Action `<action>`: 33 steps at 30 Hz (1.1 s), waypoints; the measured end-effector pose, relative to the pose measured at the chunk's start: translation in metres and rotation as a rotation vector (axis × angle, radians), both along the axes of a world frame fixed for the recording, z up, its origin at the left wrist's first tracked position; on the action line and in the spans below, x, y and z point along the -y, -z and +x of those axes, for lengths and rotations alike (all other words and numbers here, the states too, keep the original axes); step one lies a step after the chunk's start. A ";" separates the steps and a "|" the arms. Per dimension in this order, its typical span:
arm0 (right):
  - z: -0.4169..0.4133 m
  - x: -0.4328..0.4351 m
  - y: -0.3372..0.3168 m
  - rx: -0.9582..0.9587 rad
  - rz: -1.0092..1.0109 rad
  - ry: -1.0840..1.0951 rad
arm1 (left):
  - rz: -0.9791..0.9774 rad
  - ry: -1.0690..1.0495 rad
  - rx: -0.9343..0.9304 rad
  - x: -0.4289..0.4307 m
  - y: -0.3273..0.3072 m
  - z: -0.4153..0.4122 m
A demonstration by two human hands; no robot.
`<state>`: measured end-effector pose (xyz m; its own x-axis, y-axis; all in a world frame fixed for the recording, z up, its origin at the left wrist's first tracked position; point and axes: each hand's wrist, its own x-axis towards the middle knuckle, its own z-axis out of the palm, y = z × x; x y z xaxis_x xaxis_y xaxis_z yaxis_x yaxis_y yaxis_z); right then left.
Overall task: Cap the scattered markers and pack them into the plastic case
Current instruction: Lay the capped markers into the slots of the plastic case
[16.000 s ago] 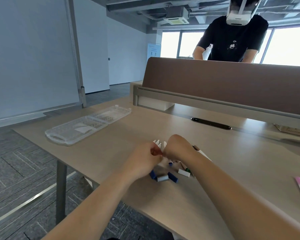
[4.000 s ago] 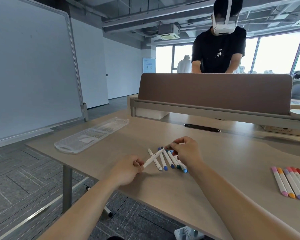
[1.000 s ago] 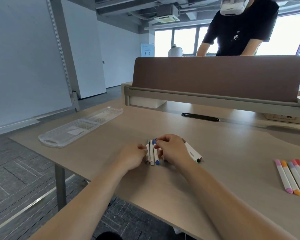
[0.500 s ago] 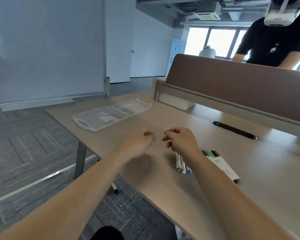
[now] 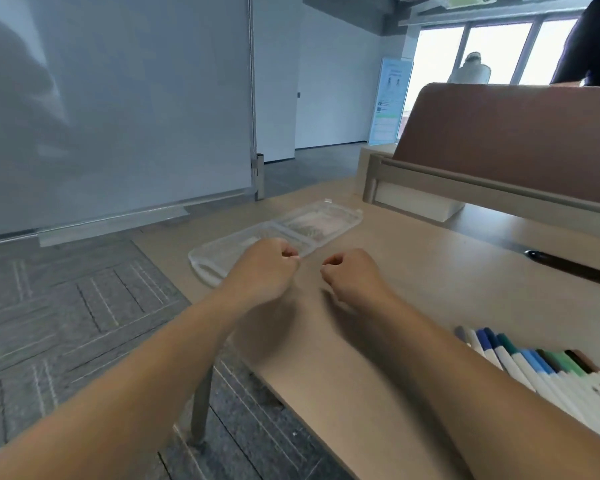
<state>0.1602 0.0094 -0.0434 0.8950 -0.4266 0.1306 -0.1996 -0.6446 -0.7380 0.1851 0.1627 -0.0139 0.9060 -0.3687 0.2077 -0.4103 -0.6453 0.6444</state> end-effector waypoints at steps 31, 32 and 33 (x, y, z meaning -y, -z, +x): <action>-0.023 0.019 -0.021 -0.245 -0.744 -0.124 | 0.246 0.002 0.242 -0.020 0.025 -0.008; -0.027 0.018 -0.024 -0.228 -0.778 -0.130 | 0.222 -0.001 0.251 -0.021 0.024 -0.010; -0.032 0.016 -0.028 -0.202 -0.813 -0.137 | 0.205 -0.005 0.258 -0.022 0.022 -0.013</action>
<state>0.1284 -0.0069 -0.0154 0.9709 -0.1554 0.1824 -0.1593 -0.9872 0.0071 0.1721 0.1852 -0.0359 0.8354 -0.4221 0.3520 -0.5392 -0.7536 0.3759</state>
